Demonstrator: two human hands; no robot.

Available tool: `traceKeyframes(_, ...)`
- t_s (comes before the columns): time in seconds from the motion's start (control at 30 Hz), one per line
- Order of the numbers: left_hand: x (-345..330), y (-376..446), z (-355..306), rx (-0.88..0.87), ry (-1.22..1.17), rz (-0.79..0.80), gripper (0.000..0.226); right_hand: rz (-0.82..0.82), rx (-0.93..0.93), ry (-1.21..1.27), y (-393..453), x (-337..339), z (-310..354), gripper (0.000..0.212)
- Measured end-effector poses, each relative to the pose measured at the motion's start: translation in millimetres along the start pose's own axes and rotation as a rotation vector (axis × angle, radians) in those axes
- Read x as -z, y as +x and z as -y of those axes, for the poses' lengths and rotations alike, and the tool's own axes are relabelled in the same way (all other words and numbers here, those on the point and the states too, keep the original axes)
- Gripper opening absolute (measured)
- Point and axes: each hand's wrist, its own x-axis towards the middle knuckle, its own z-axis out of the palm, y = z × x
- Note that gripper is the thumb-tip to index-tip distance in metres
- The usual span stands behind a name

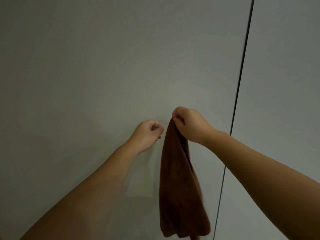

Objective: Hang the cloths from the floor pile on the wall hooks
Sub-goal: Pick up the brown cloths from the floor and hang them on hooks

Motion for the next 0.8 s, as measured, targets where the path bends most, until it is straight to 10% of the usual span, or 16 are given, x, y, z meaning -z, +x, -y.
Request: traceKeyframes(0.8, 2.1, -0.1, -14.3, -0.015, 0.053, 0.02, 0.021, -0.01, -0.009, 0.053, 16.3, 15.7, 4.1, 0.011)
